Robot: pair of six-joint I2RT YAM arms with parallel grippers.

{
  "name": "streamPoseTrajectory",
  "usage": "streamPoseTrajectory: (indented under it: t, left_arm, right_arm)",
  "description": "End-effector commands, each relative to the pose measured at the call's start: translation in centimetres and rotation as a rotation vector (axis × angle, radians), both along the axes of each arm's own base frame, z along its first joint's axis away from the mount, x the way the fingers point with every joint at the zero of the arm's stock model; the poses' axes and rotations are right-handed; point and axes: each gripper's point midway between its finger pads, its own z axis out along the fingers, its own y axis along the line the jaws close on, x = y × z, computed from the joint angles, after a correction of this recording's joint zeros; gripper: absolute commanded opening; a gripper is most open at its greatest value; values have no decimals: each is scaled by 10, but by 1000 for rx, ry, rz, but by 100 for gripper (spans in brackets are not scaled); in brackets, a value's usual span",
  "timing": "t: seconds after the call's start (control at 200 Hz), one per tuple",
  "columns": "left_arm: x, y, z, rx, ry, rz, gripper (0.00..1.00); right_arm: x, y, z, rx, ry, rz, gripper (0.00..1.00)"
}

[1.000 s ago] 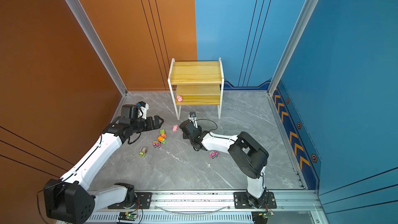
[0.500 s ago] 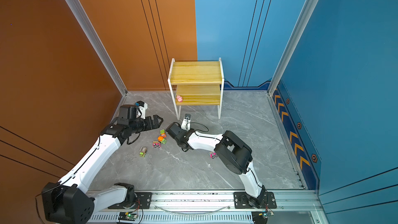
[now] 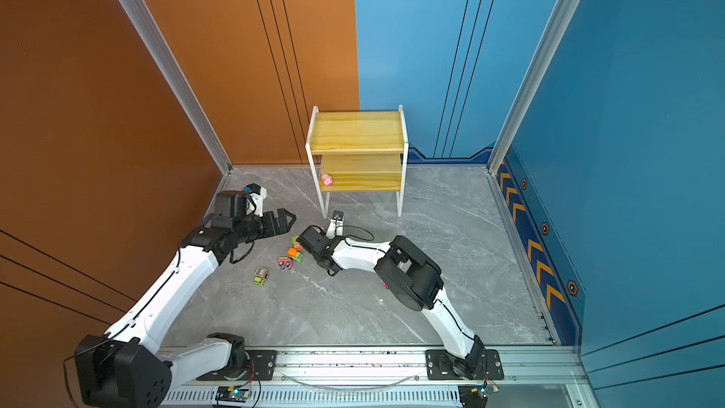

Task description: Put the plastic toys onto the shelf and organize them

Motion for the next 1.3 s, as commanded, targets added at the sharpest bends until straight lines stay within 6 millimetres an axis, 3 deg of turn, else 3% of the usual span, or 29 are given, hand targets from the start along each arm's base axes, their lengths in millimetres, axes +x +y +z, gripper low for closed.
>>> streamPoseTrajectory:
  t: [0.0,0.41,0.646,0.831,1.021,1.196,1.216,1.296]
  left_arm:
    - [-1,0,2,-20,-13,-4,100]
    - [-1,0,0,-22,-7,-3,100]
    - [0,0,0,-22,-6,-2,100]
    - [0,0,-1,-23,-3,-2,100]
    - [0,0,-2,-23,-1,-3,100]
    - [0,0,-3,-22,3,-2,100]
    - [1,0,-3,-22,3,-2,100]
    - [1,0,-4,-23,5,-4,100]
  right_arm:
    - [3,-7,-9,-43,3,-38,60]
    - [27,-9,-17,-86,-33,-81,54]
    - [30,-9,-20,-87,-24,-78,39]
    - [29,-6,-3,-107,-46,-41,29]
    - [23,11,11,-91,-38,142,27]
    - [-3,19,18,-11,-60,388,27]
    - [-6,20,32,16,-82,419,27]
    - [-21,16,45,45,-111,539,26]
